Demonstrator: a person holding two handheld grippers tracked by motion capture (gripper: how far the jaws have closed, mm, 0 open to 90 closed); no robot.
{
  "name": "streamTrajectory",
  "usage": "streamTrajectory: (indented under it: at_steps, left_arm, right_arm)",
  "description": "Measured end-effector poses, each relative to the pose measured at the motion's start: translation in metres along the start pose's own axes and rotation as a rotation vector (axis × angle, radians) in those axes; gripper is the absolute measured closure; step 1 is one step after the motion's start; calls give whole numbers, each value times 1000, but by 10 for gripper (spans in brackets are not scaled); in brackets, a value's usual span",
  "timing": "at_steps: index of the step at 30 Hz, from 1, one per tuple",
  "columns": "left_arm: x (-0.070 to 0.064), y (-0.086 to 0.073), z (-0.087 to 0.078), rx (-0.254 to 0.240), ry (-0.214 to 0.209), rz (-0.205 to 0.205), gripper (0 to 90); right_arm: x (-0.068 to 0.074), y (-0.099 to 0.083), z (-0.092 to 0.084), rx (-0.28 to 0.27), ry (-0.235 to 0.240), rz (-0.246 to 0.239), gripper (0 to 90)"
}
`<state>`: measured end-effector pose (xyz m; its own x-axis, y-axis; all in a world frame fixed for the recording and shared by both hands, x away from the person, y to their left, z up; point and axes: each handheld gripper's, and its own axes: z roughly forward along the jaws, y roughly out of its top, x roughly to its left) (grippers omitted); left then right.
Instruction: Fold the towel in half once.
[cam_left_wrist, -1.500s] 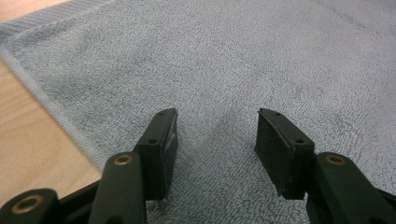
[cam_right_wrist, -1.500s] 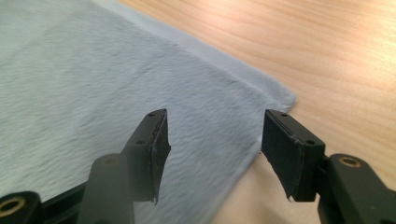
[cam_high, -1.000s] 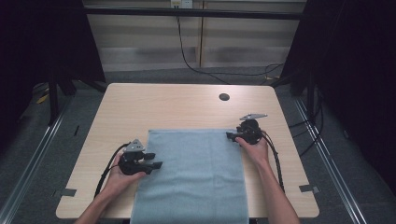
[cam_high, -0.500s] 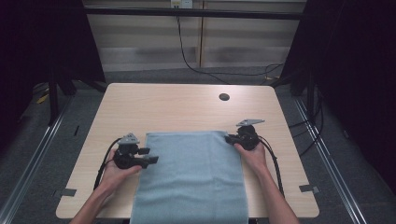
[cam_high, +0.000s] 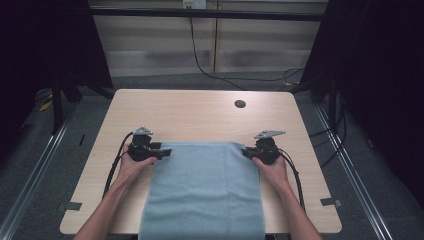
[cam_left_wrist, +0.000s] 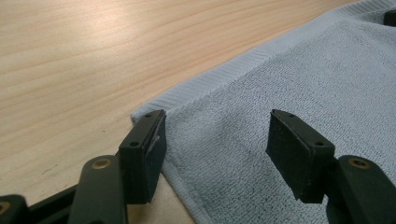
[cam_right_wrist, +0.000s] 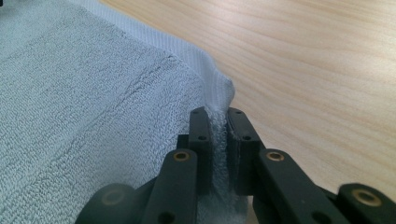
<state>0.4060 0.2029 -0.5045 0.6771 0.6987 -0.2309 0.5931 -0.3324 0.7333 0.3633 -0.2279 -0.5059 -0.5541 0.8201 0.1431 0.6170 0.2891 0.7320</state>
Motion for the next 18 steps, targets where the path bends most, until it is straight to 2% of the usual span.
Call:
streamTrajectory:
  at_steps: [2,4,5,7,8,9,10,12,13,15,17,18]
  left_arm:
    - [1,-1,1,-2,18,7,360]
    - [2,-1,1,-2,18,11,360]
    - [4,-2,2,-6,18,-6,360]
    - [5,-3,1,-10,25,-6,356]
    - [4,-3,1,-8,30,4,356]
    - [-2,-3,3,3,52,52,357]
    - [-2,-3,3,3,52,52,357]
    - [-6,-3,5,8,73,90,358]
    - [-7,-3,6,13,82,123,366]
    - [-11,-4,7,8,81,150,396]
    - [-13,-4,8,10,75,167,475]
    - [-14,-4,8,3,64,157,508]
  right_arm:
    - [-1,0,-2,-5,2,6,812]
    - [-1,0,-3,-10,2,10,810]
    - [-2,-1,-3,-14,4,22,806]
    - [-3,-3,-3,-17,8,38,806]
    - [-2,-3,-3,-13,5,33,805]
    - [-1,-3,-2,-7,3,29,801]
    - [-1,-3,-1,-9,3,31,799]
    - [-1,-3,-1,-10,3,32,798]
    - [-2,-3,0,-10,5,35,797]
    - [-1,-3,0,-8,3,36,794]
    - [-1,-3,-1,-9,3,29,793]
    - [0,-3,-1,-9,4,26,793]
